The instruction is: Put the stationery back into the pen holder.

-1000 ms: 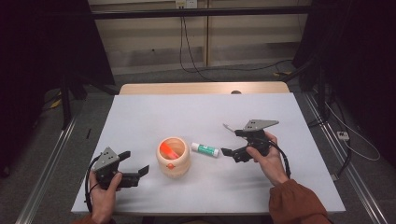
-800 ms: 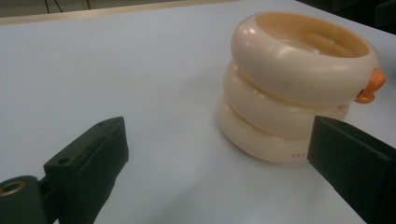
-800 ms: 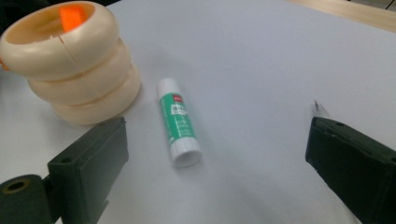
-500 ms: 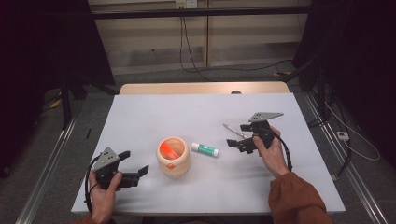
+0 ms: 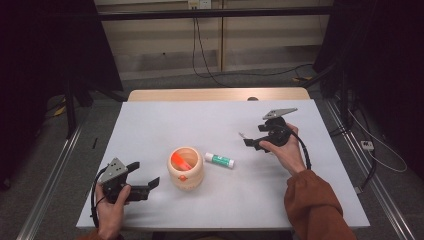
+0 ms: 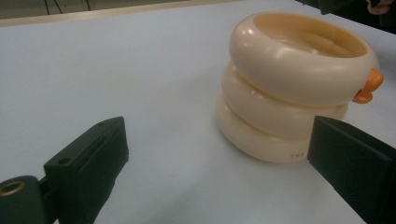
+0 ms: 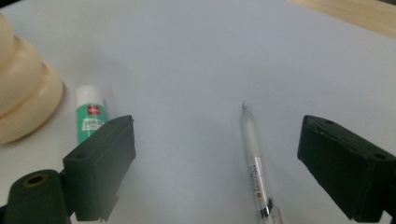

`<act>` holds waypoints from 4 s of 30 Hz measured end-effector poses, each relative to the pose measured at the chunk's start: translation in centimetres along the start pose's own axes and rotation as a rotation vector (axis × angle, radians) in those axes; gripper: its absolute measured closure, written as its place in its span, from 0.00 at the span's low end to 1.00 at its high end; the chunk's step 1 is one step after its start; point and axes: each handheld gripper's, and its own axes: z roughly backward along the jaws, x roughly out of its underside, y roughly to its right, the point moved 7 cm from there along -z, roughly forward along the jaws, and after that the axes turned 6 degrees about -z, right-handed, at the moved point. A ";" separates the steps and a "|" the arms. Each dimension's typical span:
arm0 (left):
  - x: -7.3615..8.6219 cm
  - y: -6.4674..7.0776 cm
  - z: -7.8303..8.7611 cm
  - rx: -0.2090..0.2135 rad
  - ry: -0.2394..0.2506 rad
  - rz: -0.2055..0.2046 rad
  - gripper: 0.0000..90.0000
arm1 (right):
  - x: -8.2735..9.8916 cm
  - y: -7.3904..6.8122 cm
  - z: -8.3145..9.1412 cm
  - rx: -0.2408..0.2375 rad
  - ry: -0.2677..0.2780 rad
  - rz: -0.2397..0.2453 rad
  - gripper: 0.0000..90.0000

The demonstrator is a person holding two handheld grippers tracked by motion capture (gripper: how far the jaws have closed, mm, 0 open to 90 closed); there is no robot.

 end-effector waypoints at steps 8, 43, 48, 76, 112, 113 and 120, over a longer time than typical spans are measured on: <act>0.0 0.0 0.0 0.002 0.000 0.003 0.06 | -0.3 1.5 -1.2 0.044 -0.084 0.016 0.21; 0.0 0.0 0.0 0.006 0.007 0.003 0.06 | -0.1 2.5 -5.1 0.072 -0.486 0.086 0.76; 0.0 0.0 0.0 0.008 0.004 0.000 0.06 | 0.0 2.6 -5.2 0.082 -0.499 0.098 0.83; -0.1 0.0 0.0 0.004 0.006 0.000 0.06 | -1.0 2.6 -3.3 0.070 -0.398 0.033 0.90; 0.0 0.1 0.0 0.007 0.003 -0.002 0.06 | -0.9 -0.8 0.3 -0.085 0.046 -0.029 0.90; 0.0 0.1 0.0 0.007 0.003 -0.002 0.06 | -0.9 -1.1 0.5 -0.098 0.056 -0.027 0.90; 0.0 0.1 -0.1 0.006 0.002 0.001 0.06 | -1.2 -2.7 1.3 -0.129 0.133 -0.007 0.90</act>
